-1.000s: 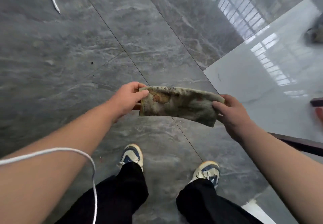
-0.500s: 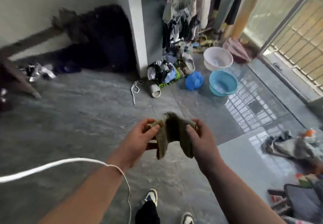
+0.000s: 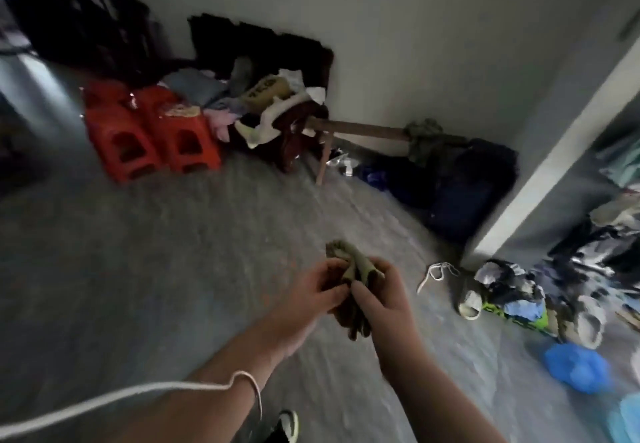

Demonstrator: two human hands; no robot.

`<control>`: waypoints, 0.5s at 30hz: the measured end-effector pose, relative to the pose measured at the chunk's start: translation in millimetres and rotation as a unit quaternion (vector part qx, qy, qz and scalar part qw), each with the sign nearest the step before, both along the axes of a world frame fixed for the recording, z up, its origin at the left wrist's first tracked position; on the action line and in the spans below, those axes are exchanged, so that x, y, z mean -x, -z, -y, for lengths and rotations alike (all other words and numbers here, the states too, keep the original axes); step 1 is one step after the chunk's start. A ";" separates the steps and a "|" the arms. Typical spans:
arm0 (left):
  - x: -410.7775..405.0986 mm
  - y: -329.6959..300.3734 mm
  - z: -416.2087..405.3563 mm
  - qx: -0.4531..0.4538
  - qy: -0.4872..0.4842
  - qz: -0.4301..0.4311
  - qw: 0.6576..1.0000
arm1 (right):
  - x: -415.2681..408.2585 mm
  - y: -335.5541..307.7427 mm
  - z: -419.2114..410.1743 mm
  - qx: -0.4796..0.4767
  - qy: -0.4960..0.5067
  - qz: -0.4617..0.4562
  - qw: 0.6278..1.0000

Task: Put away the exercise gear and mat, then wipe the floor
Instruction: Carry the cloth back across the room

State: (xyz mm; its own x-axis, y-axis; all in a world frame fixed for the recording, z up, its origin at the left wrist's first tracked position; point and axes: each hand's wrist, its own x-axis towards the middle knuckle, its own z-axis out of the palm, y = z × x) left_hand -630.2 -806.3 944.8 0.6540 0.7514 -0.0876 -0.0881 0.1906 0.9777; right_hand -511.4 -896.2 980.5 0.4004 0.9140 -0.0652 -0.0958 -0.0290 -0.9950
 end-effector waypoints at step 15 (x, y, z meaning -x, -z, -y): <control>438.0 -26.8 -19.4 0.204 -0.445 0.032 0.871 | 388.4 -17.4 -152.8 -0.111 -0.317 0.252 0.908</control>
State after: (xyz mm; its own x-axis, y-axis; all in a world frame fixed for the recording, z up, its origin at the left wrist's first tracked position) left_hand -1068.1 -786.8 971.6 -0.1593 0.8780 -0.4514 -0.4301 0.3498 0.8322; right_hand -899.8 -743.5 998.0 -0.2829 0.9395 0.1932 0.3391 0.2864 -0.8961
